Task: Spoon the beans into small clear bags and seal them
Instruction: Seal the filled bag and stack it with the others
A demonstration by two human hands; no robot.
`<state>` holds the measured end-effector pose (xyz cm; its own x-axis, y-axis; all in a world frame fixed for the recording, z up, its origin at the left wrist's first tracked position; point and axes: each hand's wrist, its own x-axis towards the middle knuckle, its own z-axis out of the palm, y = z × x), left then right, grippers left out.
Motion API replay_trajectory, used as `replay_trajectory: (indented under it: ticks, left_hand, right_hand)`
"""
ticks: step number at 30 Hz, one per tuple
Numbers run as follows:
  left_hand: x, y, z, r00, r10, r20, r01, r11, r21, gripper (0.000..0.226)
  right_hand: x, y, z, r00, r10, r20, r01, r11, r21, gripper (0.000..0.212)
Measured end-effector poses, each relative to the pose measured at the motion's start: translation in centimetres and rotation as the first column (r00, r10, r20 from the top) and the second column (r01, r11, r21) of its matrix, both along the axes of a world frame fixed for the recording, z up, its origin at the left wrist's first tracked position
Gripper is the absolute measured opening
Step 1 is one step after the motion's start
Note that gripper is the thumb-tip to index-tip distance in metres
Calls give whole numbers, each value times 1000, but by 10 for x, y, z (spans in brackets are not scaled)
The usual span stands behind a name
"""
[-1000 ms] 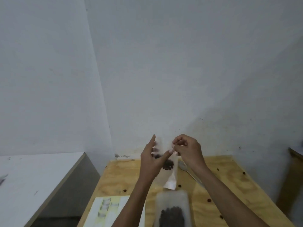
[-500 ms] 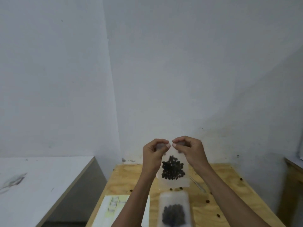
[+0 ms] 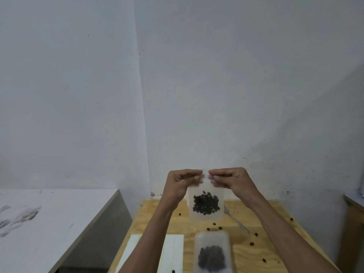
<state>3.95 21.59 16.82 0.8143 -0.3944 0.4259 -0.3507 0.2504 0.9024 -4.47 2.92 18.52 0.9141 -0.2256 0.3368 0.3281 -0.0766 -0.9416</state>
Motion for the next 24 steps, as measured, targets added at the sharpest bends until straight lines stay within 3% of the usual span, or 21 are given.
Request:
replay_trajectory:
  ticks: [11, 16, 20, 24]
  left_hand:
    - [-3, 0, -6, 997, -56, -54, 54, 997, -48, 17]
    - [-6, -1, -14, 1000, 28, 5, -27, 999, -18, 15]
    - [-4, 9, -12, 1000, 16, -20, -16, 1000, 7, 19]
    - [7, 27, -11, 989, -103, -105, 108, 993, 43, 25]
  right_hand:
    - [3, 7, -11, 998, -53, 25, 54, 997, -50, 20]
    - [6, 17, -18, 989, -148, 21, 148, 989, 0, 14]
    - [9, 21, -19, 995, -103, 2, 103, 992, 75, 18]
    - [11, 24, -23, 1000, -4, -17, 5, 997, 81, 25]
